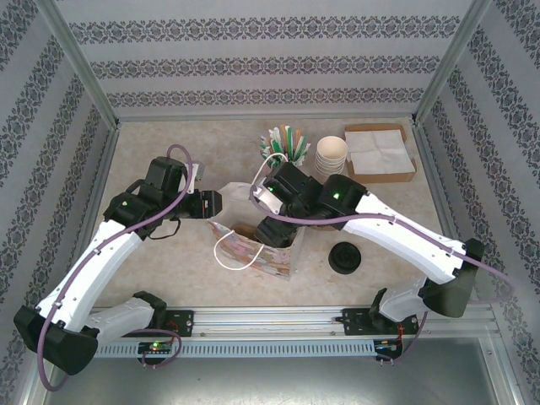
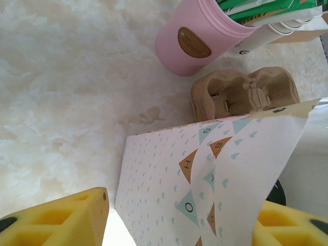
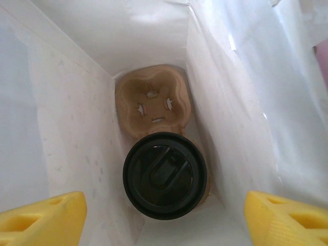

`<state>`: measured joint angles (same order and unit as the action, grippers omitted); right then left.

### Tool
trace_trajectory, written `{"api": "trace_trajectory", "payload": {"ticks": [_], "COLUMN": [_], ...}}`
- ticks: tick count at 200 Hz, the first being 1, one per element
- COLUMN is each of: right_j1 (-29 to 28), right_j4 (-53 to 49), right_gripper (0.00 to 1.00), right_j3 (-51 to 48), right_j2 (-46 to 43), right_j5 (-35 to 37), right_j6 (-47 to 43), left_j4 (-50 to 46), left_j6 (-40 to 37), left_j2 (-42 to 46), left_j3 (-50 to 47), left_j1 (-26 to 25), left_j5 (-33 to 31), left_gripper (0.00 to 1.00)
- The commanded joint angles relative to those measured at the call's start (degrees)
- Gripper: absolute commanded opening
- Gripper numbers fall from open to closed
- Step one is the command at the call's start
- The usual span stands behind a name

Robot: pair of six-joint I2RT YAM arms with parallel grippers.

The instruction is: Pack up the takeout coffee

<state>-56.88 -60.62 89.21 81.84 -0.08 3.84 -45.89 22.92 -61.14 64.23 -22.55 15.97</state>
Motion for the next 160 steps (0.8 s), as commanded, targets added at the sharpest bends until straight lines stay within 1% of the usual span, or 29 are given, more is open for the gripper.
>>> {"api": "trace_trajectory", "payload": {"ticks": [1, 54, 106, 138, 160], "right_j1": [-0.3, -0.3, -0.3, -0.3, -0.3], "right_j4": [0.3, 3.1, 8.5, 15.4, 20.2], "right_gripper": [0.8, 0.8, 0.8, 0.8, 0.8], "right_j3": [1.5, 2.2, 1.8, 0.6, -1.5], "right_j2": [-2.2, -4.7, -11.1, -17.2, -20.9], "right_j5": [-1.9, -3.7, -1.0, 4.2, 12.2], "right_j6": [1.7, 2.7, 3.6, 5.0, 4.7], "left_j4": [-1.4, -1.8, -4.1, -5.1, -5.3], "left_j6": [0.6, 0.0, -1.2, -1.8, -1.7], "left_j2": [-0.4, -0.7, -1.2, -1.5, -1.9], "left_j3": [1.1, 1.4, 2.8, 3.5, 4.2], "left_j1": [-0.4, -0.3, -0.4, -0.3, -0.3], "left_j5": [-1.2, -2.4, -6.6, -8.6, -8.6], "left_gripper": [0.58, 0.57, 0.56, 0.56, 0.57]}}
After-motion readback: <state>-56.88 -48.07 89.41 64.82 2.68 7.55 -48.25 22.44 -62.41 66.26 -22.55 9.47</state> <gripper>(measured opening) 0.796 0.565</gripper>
